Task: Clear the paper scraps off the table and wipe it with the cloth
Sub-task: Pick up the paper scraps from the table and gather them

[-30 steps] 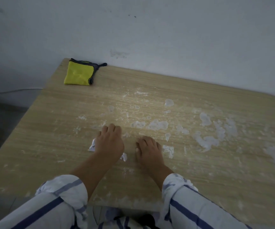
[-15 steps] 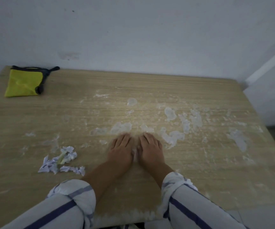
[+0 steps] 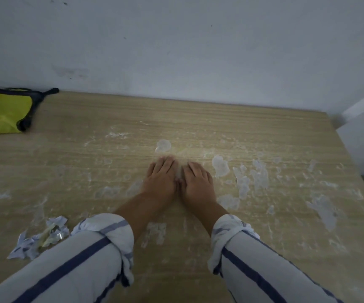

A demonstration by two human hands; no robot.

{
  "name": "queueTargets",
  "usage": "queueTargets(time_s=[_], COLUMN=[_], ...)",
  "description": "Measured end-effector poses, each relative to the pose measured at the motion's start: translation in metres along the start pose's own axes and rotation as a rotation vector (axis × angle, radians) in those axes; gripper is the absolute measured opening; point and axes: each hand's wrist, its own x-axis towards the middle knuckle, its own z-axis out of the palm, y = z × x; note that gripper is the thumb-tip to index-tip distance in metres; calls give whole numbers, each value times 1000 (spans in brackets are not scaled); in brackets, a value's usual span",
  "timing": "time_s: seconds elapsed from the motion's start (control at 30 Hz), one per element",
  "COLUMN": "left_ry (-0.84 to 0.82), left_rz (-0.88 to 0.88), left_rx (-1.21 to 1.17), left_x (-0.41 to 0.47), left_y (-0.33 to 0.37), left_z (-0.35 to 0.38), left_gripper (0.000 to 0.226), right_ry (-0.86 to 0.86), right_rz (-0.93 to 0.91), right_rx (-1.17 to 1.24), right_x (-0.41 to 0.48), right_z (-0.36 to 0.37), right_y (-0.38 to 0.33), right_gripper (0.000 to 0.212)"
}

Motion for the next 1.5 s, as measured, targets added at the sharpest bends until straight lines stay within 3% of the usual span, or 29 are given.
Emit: queueTargets(time_s=[0.13,0.27,0.4,0.53,0.63,0.93,1.17,1.27,1.4,1.5], left_ry=[31,53,82,86,111,132,145,207,274,276], left_rz=[-6,-3,10,-6,9,-15,15,5,-87,-122], left_rx=[-10,1,13,15,0,-44,-7,-43,-138,-193], left_x=[20,34,39,39,38,39,40,44,64,77], left_y=[1,-1,-5,-5,-5,-7,-8,-7,-7,-10], left_z=[-5,-5,-1,1,0,1,1,-4,-14,-19], left_gripper=[54,55,57,56,68,70,73,65,30,20], right_ry=[9,68,61,83,107,231,283,263,326,352], right_rz=[7,4,22,58,100,203,143,119,146,138], right_rx=[21,56,66,55,35,88,137,128,146,157], right_x=[19,27,37,51,60,84,69,66,67,67], right_z=[-3,-2,-4,-9,-10,-11,-3,0,3,4], right_y=[5,5,10,12,9,3,13,15,13,14], right_gripper=[48,67,46,47,44,19,20,26,37,42])
